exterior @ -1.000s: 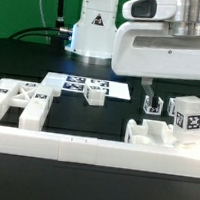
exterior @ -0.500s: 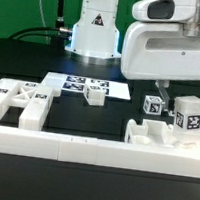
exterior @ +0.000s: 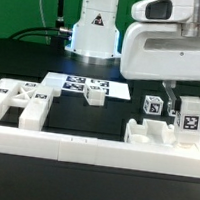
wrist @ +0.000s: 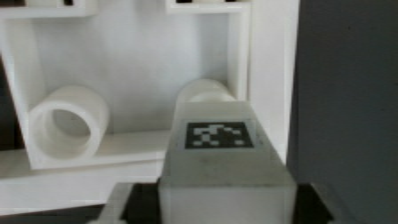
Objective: Assemble chair
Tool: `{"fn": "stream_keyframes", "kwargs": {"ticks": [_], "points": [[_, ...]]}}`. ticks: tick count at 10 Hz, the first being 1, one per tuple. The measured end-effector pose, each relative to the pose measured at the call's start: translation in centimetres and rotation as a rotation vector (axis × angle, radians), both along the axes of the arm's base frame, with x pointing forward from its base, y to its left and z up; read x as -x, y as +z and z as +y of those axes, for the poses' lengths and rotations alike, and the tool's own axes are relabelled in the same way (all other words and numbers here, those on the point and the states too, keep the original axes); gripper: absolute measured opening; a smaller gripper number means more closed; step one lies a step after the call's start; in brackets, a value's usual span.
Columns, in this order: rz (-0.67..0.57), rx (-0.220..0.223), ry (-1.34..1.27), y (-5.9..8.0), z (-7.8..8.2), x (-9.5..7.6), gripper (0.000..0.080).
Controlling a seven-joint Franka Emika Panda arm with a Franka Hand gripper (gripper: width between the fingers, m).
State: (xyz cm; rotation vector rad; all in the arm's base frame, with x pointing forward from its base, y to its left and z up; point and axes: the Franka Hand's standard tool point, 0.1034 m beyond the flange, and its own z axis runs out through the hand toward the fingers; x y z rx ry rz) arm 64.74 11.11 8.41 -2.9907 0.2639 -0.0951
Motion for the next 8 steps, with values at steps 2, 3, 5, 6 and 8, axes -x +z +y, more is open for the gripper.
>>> {"fn": "stream_keyframes", "kwargs": {"ticks": [2,3,5,6,8], "points": [[0.037,-0.017,-0.315,-0.03,0.25,0.05,0.0285],[0.050,-0.023,-0.468,-0.08,0.36,0.12,0.0285],[0.064,-0.032,-0.671,-0.10,0.57,0.21,0.0285],[0.070,-0.039,-0.726,-0.09,0.54,0.19,0.0285],[0.086,-0.054,-0.839,-0.11,0.54,0.18,0.0285]]}}
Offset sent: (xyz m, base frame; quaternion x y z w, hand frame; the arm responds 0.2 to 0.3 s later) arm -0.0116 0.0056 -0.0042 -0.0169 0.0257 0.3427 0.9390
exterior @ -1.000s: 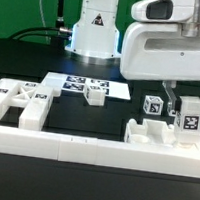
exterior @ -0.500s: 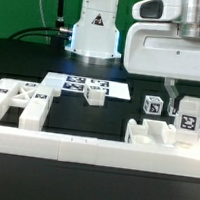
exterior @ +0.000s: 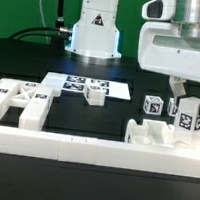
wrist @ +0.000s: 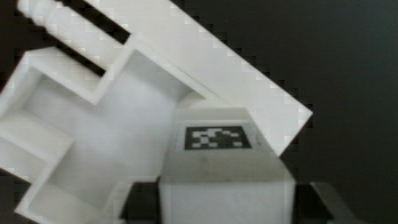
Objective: Assemble chair
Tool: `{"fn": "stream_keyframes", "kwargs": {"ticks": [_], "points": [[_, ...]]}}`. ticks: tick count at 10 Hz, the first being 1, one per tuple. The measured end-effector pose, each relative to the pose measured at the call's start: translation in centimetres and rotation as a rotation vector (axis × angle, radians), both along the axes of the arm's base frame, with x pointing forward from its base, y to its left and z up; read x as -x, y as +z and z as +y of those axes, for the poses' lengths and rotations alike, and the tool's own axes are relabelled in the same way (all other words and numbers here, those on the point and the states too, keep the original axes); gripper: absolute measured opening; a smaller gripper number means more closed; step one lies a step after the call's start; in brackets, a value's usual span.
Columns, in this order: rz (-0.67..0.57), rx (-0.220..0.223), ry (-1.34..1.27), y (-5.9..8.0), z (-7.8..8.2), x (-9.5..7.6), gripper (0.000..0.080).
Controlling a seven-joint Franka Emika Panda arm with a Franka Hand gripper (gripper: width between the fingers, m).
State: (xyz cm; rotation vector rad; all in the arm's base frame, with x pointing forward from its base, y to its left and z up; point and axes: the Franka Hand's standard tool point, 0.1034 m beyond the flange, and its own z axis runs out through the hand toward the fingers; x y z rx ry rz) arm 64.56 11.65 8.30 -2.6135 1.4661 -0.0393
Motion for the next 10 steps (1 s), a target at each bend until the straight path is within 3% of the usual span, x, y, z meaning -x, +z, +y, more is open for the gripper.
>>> {"fn": "stream_keyframes", "kwargs": {"ticks": [4,6,7,8,10], "points": [[0.014,-0.013,-0.122,-0.03,-0.02,0.00,0.0285],[0.012,-0.009,-0.086,-0.06,-0.05,0.03,0.0522],[0.005,0.000,0.005,-0.06,-0.22,0.04,0.0522],[-0.004,0.007,0.080,-0.08,-0.15,0.05,0.0623],[-0.020,0.020,0.218,-0.08,-0.18,0.03,0.0648]]}}
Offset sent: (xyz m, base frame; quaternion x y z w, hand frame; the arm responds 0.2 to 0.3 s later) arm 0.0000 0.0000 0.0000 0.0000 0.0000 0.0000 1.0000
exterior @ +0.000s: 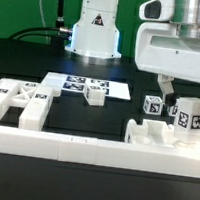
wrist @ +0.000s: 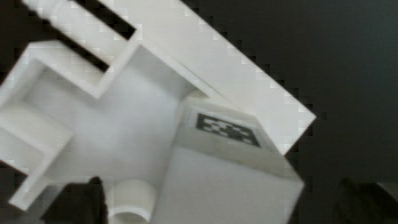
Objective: Assemble chair
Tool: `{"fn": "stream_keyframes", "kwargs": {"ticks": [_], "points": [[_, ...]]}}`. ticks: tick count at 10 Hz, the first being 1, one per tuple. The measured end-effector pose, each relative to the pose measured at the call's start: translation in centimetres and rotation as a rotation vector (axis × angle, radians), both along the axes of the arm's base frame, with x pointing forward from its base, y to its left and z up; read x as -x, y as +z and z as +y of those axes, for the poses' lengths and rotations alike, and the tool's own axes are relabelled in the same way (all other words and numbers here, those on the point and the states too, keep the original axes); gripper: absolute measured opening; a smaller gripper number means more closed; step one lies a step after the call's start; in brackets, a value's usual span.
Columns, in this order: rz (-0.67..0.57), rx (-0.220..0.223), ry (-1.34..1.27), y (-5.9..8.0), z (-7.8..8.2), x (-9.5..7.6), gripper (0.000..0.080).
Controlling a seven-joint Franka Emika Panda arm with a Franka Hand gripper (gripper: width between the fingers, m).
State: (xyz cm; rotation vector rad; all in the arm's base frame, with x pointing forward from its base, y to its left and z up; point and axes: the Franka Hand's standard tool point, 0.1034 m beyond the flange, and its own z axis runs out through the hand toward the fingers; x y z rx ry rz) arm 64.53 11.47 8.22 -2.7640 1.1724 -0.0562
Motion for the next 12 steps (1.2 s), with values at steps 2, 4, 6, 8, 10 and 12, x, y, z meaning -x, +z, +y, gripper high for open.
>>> {"fn": "stream_keyframes", "kwargs": {"ticks": [2,4,6,8,10,12], "points": [[-0.019,0.015,0.164,0.00,-0.01,0.00,0.0649],[-0.026,0.047,0.392,0.01,-0.02,0.16,0.0649],[-0.031,0.085,0.635,0.02,-0.15,0.31,0.0649],[-0.028,0.120,0.827,-0.13,-0.03,0.49,0.0649],[-0.031,0.143,0.961,-0.25,0.11,0.59,0.0640],[-0.033,0.142,0.980,-0.25,-0.02,0.56,0.0475]]}}
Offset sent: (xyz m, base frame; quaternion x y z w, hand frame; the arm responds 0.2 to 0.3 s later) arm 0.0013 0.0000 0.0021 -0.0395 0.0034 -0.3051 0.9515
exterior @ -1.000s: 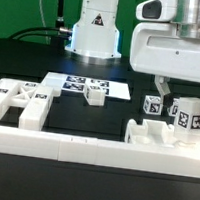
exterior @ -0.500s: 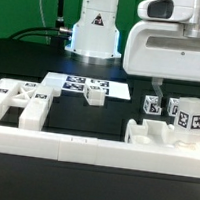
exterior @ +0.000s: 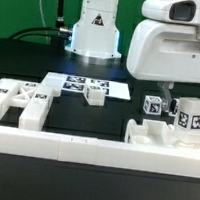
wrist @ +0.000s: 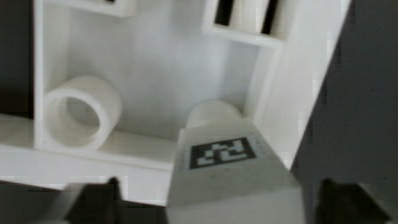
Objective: Assemble chair
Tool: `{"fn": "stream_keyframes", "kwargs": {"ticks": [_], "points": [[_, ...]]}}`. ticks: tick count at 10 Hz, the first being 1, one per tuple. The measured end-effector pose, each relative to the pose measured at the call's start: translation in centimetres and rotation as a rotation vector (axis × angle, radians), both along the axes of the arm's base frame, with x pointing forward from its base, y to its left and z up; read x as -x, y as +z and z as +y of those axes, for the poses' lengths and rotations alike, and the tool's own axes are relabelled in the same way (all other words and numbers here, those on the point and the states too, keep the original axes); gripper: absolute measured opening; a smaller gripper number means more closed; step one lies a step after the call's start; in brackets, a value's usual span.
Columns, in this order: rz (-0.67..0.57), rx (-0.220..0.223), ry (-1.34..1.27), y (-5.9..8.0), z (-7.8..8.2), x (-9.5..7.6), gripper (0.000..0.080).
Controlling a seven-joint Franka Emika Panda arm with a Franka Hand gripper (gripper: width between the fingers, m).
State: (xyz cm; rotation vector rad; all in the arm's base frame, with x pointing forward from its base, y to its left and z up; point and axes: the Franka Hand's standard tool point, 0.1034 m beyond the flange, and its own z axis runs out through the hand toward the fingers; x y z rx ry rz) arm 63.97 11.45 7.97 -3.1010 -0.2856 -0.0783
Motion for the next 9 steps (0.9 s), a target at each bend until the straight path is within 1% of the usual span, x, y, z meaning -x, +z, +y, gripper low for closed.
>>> {"fn": "stream_keyframes", "kwargs": {"ticks": [1,2,3,4,5,8,9], "points": [[0.000,0.000,-0.004,0.00,0.01,0.00,0.0334],[0.001,-0.001,-0.017,0.00,0.00,0.00,0.0334],[0.001,-0.001,-0.017,0.00,0.00,0.00,0.0287],[0.001,-0.003,-0.032,0.00,0.02,0.01,0.0287],[0.005,-0.011,-0.156,0.00,0.09,0.01,0.0287],[0.011,-0.056,-0.555,-0.09,0.71,0.02,0.0287],[0.013,-0.058,-0.604,-0.09,0.78,0.04,0.0287]]}}
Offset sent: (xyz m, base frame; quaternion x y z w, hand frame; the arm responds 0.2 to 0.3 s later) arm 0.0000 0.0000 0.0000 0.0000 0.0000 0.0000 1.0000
